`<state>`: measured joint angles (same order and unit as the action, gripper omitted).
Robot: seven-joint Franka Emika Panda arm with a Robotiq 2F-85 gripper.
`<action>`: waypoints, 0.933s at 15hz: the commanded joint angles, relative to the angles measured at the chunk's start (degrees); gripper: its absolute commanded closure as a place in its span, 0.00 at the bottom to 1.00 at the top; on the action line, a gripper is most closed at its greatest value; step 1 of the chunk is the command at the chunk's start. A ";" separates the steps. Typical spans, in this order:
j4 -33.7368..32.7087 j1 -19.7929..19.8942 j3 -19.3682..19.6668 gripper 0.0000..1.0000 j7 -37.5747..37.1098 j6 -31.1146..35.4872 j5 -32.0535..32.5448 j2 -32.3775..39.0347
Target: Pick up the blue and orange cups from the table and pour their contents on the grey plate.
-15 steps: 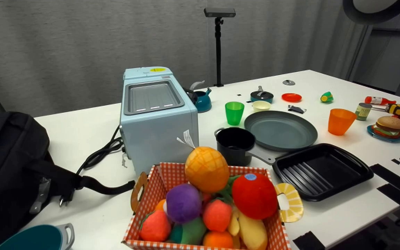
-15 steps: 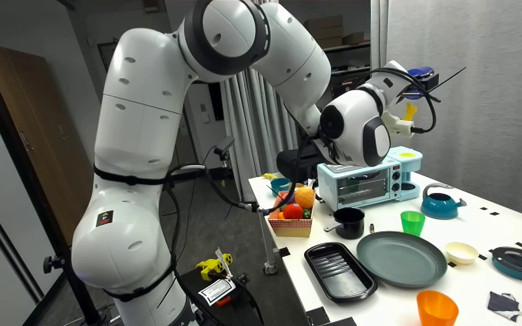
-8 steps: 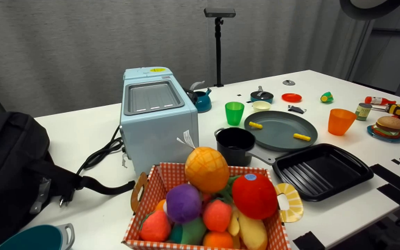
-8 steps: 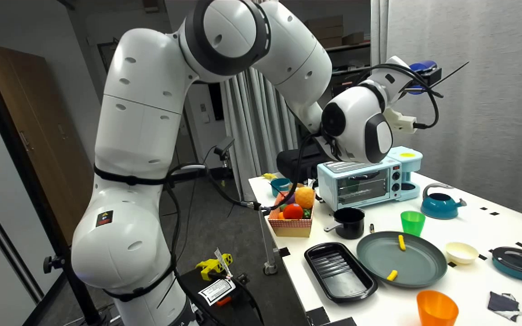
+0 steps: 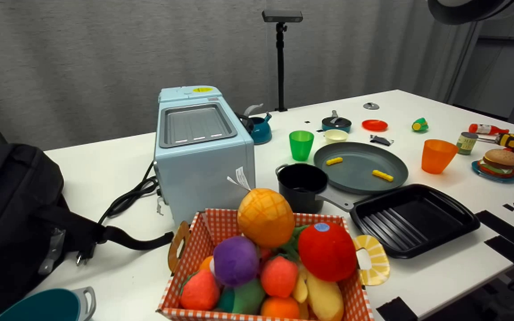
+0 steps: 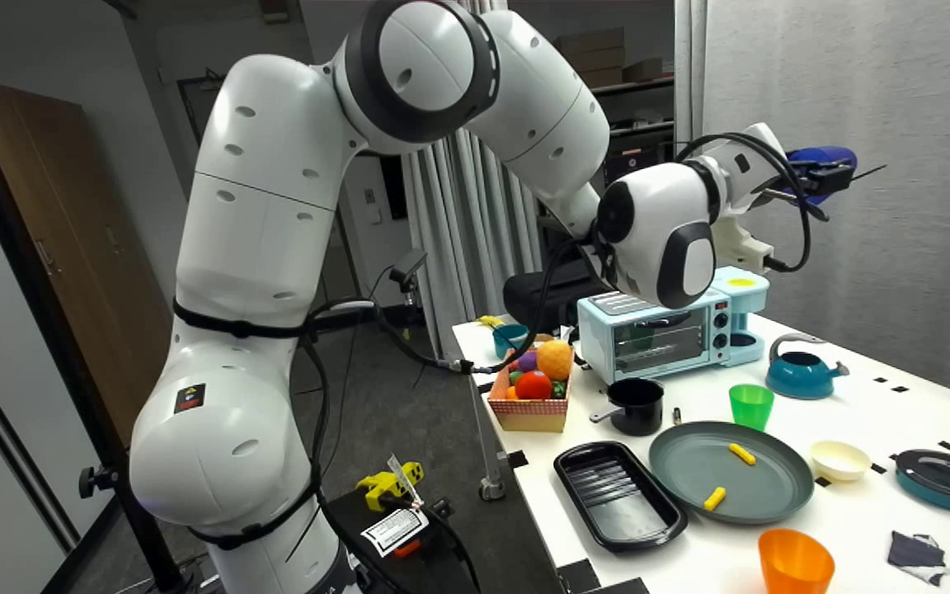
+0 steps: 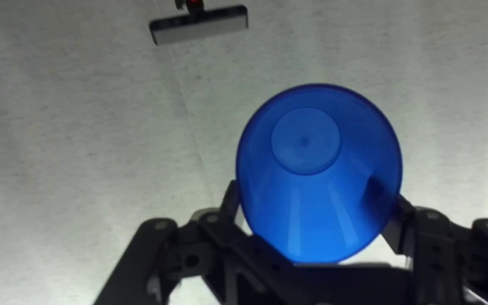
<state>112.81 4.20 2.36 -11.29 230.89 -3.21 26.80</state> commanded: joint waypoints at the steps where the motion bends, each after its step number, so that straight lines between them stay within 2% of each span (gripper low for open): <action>1: -4.66 -0.07 0.38 0.50 2.63 -15.61 -8.00 -0.85; 4: -9.09 -0.92 2.89 0.50 4.27 -29.99 -12.42 0.46; 7: -13.87 -4.27 9.56 0.50 4.20 -44.87 -15.31 2.87; 11: -18.27 -9.10 19.74 0.50 -2.60 -62.66 -11.08 7.30; 13: -20.21 -9.90 21.82 0.50 -4.98 -71.05 -9.49 9.29; 14: -20.93 -7.65 19.75 0.50 -7.96 -74.81 -5.51 9.74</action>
<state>96.78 -3.94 21.21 -12.92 165.72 -14.38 33.04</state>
